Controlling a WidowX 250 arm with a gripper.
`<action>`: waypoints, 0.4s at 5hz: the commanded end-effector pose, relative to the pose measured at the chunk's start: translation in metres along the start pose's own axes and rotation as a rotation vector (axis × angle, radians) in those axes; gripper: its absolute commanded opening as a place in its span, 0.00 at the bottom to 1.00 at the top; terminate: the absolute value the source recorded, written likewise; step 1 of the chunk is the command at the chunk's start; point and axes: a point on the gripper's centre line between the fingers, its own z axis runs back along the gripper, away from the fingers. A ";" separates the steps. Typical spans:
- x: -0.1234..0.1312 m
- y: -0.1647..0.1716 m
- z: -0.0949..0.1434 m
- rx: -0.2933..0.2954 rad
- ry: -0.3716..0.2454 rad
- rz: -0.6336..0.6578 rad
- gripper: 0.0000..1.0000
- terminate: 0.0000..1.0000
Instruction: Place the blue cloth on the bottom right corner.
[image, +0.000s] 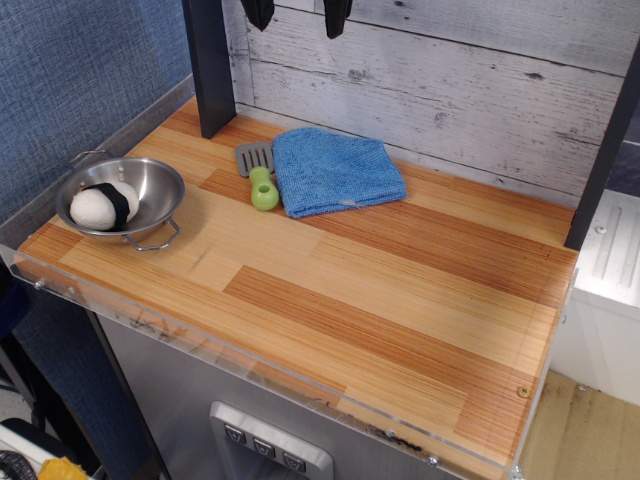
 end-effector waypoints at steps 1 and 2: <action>0.000 0.000 0.000 0.000 0.000 0.000 1.00 0.00; -0.010 0.001 -0.018 0.012 0.039 0.009 1.00 0.00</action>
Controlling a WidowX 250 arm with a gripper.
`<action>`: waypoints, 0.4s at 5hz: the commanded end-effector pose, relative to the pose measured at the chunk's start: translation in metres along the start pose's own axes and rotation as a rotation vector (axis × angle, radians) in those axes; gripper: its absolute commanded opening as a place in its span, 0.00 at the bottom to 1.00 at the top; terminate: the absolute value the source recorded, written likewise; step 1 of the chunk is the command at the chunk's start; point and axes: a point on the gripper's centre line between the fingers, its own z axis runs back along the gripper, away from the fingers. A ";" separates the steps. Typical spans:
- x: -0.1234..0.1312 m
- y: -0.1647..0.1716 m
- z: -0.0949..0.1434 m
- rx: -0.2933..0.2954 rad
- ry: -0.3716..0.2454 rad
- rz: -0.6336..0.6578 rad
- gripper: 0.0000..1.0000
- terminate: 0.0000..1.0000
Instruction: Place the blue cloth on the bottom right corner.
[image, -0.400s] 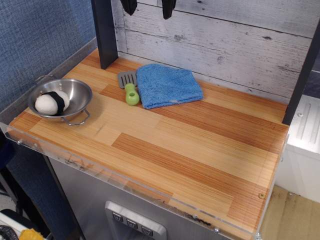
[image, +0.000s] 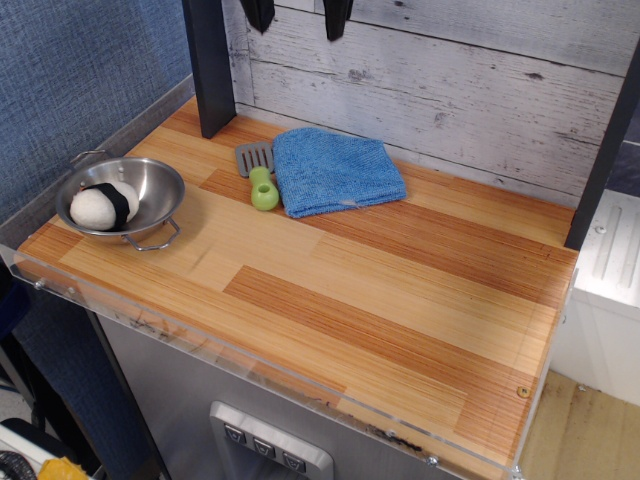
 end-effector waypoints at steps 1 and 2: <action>-0.012 0.000 -0.018 0.018 0.019 0.002 1.00 0.00; -0.018 -0.007 -0.031 0.025 0.042 -0.020 1.00 0.00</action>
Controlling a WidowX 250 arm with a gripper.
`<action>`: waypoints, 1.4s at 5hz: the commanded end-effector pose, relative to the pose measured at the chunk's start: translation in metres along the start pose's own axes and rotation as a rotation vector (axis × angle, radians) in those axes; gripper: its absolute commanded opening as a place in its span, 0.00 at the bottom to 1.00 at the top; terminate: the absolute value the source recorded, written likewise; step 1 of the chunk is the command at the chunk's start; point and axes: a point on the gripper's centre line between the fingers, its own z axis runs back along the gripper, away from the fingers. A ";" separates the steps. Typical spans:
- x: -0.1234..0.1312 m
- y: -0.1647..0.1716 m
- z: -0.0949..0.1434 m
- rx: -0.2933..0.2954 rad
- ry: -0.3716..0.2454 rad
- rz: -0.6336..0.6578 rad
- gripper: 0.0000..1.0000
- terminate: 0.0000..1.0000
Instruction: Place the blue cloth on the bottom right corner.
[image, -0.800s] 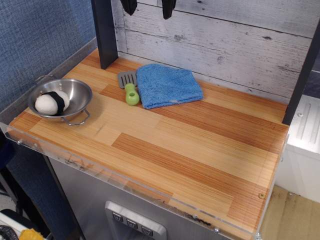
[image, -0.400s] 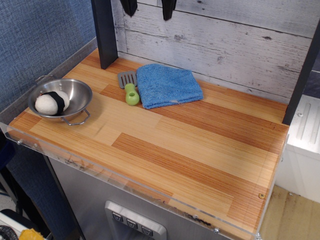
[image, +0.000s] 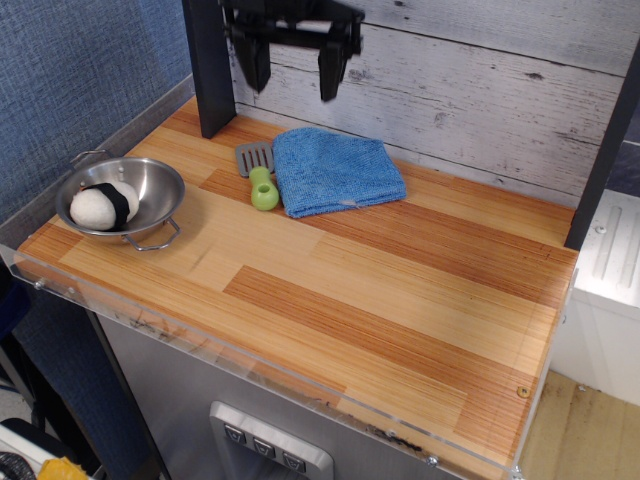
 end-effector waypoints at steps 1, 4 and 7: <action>-0.005 -0.016 -0.007 -0.001 -0.015 -0.032 1.00 0.00; 0.002 -0.019 -0.042 0.007 0.046 -0.032 1.00 0.00; -0.011 -0.033 -0.076 0.037 0.034 -0.061 1.00 0.00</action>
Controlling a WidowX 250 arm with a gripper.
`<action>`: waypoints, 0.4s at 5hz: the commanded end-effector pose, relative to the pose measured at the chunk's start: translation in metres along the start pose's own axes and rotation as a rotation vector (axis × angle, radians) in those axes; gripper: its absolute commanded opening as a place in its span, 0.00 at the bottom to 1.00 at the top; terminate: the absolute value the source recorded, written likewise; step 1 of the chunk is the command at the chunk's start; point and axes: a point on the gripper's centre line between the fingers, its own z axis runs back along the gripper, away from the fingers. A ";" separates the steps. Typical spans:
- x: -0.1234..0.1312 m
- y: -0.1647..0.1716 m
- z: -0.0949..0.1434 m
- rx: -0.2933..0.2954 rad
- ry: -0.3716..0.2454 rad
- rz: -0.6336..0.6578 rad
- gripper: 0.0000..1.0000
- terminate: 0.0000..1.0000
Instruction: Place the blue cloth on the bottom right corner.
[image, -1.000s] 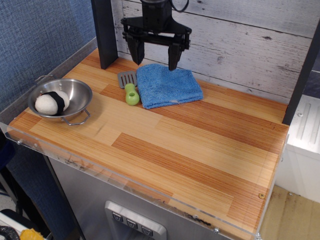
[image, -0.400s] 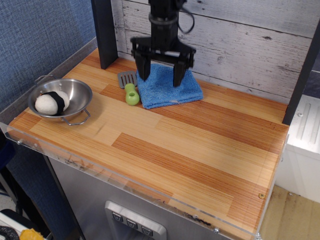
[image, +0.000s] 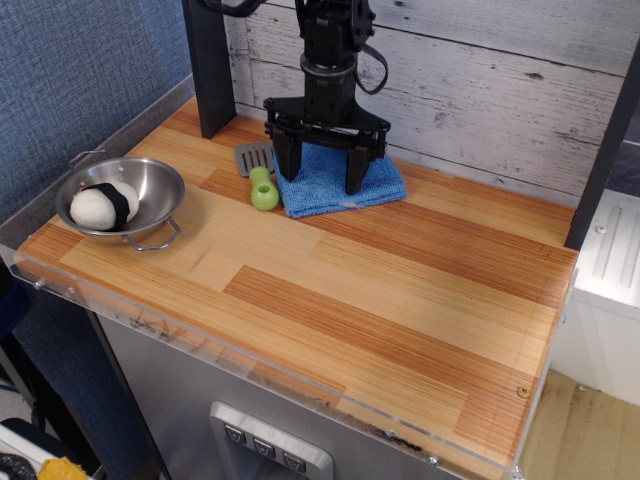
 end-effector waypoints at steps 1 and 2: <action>-0.007 -0.016 0.000 0.024 -0.124 0.003 1.00 0.00; -0.015 -0.027 0.002 0.018 -0.128 -0.008 1.00 0.00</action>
